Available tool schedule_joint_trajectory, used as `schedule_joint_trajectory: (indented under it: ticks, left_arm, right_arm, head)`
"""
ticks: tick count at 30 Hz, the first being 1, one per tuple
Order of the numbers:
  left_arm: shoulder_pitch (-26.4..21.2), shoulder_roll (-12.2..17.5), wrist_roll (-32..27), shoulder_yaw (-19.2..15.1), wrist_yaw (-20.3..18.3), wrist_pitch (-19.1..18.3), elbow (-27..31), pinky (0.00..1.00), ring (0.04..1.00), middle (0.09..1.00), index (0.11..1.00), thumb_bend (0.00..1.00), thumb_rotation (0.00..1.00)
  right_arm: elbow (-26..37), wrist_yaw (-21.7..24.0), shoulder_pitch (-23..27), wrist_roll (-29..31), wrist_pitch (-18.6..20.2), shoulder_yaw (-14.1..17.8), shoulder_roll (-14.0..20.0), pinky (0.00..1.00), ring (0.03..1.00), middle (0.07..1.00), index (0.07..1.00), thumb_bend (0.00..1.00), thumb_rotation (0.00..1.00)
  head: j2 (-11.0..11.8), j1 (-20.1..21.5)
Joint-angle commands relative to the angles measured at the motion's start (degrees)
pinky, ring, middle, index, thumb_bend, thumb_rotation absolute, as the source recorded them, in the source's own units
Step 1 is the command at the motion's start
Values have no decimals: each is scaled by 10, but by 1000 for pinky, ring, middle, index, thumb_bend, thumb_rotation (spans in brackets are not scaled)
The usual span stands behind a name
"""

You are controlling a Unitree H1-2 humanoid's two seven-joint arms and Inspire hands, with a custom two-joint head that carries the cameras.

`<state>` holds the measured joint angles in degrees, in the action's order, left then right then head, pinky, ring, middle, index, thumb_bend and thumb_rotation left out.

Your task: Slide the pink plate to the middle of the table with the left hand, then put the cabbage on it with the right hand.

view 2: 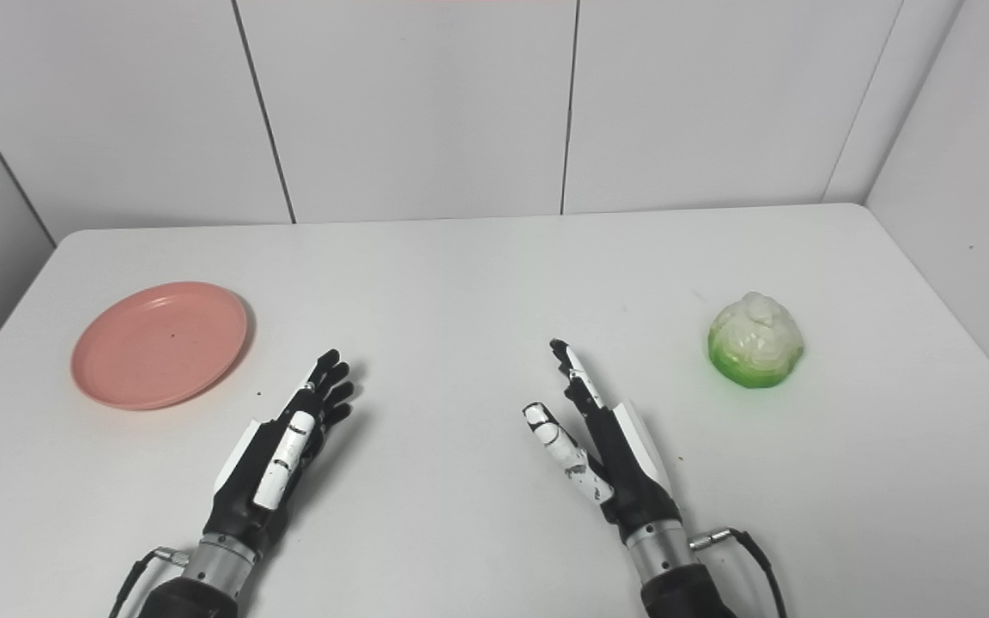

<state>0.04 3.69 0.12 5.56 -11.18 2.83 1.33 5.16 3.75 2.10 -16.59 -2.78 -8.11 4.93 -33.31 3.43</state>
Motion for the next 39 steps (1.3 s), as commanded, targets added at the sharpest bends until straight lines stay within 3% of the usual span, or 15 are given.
schedule_joint_trajectory:
  ticks: [1, 20, 25, 29, 34, 39]
  left_arm:
    - [29, -1, -2, 6, 0, -6, -24, 945, 959, 980, 986, 526, 989]
    - [29, -1, -3, 6, -1, -6, -25, 944, 957, 978, 982, 528, 986]
    - [28, -3, 2, 10, 0, -6, -27, 943, 957, 977, 982, 541, 984]
    - [27, -13, 15, 19, 7, -3, -34, 947, 957, 979, 983, 531, 991]
    - [26, -29, 38, 30, 24, -8, -41, 944, 955, 976, 977, 513, 1000]
    - [19, -37, 51, 37, 34, 22, -68, 930, 954, 977, 975, 476, 1000]
  right_arm:
    - [13, -7, 8, 5, -12, 1, -4, 925, 966, 977, 977, 336, 1000]
    - [10, -6, 3, 8, -12, 1, -5, 931, 967, 974, 974, 326, 1000]
    - [4, -5, 2, 7, -16, 1, 2, 926, 964, 972, 973, 329, 1000]
    - [-12, -4, 0, 15, -33, 5, 13, 917, 957, 966, 967, 319, 1000]
    - [-40, -4, -1, 37, -59, 12, 23, 905, 954, 966, 961, 333, 1000]
    - [-65, -7, 1, 44, -86, 17, 30, 893, 947, 958, 956, 378, 1000]
  head:
    - [-1, 0]
    - [-1, -3]
    - [5, -31]
    - [24, -93]
    - [42, -130]
    - [59, -165]
